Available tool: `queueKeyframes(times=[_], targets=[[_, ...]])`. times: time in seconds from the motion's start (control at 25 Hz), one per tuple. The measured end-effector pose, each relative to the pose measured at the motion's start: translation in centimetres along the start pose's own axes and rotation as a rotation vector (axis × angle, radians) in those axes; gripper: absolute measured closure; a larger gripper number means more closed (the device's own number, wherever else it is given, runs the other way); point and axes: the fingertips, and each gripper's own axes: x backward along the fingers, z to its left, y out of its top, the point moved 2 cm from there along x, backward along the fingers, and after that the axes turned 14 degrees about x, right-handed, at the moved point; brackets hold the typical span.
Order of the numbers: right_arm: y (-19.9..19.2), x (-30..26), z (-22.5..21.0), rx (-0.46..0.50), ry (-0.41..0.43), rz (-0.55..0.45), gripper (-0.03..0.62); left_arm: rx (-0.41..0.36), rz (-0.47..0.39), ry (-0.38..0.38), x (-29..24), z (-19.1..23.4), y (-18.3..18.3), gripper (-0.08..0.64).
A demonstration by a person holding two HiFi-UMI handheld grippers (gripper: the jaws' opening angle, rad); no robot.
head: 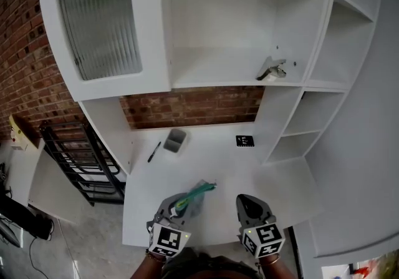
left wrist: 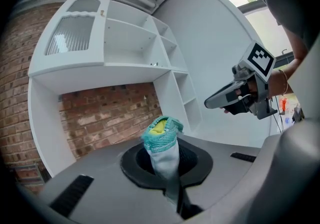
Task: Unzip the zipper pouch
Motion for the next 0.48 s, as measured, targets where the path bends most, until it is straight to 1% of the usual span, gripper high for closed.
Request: queueKeyframes(times=[0.16, 0.24, 0.32, 0.48], targets=[[-0.6, 0.4, -0.8, -0.025, -0.021, 0.006, 0.586, 0.012, -0.02, -0.015, -1.5, 0.7, 0.9, 0.558], [-0.7, 0.7, -1.1, -0.028, -0.031, 0.005, 0.586, 0.046, -0.038, -0.022, -2.3, 1.1, 1.1, 0.558], [-0.7, 0.9, -1.5, -0.023, -0.045, 0.005, 0.586, 0.078, -0.039, -0.018, -3.3, 1.7, 0.9, 0.558], [-1.0, 1.3, -2.0, -0.03, -0.066, 0.012, 0.588, 0.085, -0.03, -0.014, -5.2, 2.8, 0.4, 0.558]])
